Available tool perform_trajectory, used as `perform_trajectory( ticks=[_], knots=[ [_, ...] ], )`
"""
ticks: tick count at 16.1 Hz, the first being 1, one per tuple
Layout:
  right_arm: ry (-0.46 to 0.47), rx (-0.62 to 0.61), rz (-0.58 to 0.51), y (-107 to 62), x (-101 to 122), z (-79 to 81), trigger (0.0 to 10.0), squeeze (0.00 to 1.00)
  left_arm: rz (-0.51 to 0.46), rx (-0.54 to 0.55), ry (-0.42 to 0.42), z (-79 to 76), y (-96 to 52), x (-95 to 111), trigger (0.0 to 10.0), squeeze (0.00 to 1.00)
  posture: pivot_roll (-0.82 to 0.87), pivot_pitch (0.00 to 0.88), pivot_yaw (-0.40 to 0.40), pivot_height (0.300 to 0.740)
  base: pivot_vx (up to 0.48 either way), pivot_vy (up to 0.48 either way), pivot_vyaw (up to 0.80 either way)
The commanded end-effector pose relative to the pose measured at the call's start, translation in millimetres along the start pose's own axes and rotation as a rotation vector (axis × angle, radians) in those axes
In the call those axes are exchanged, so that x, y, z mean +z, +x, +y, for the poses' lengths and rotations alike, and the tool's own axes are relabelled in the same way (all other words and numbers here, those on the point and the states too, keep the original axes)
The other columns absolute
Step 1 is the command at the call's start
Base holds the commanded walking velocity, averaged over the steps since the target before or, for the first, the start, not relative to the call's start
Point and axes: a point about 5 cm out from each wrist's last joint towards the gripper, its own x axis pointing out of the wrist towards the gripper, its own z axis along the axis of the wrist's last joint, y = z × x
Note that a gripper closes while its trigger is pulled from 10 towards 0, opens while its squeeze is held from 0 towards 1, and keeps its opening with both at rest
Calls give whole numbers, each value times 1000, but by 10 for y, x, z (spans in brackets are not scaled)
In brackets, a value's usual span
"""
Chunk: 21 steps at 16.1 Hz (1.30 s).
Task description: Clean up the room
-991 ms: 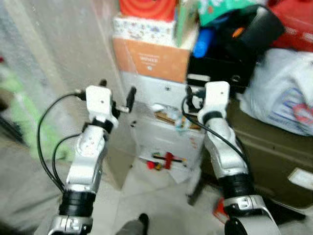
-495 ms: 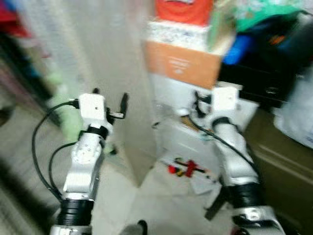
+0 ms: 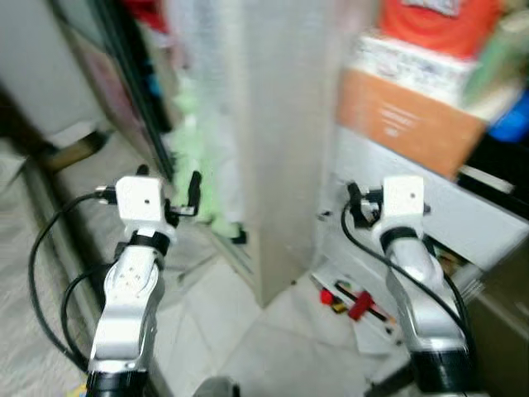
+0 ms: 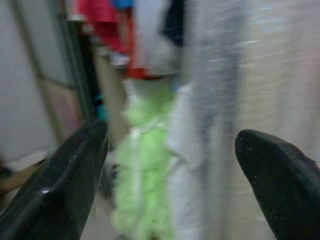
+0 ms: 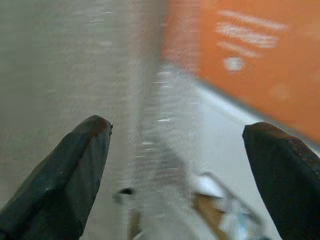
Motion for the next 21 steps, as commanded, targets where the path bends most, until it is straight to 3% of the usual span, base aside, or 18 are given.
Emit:
perform_trajectory(
  ticks=[1,8,21],
  knots=[
    [21,36,-20,-21,72,73,10000,0,1,59,15,105,-31,11,10000,0,17,0,12,740,0,0,800],
    [12,70,-7,-34,94,111,10000,0,32,55,0,56,-102,2,10000,0,27,0,1,740,0,0,800],
    [12,81,-43,47,177,172,10000,0,29,44,-9,9,-79,46,10000,0,38,0,2,740,0,0,800]
  ],
)
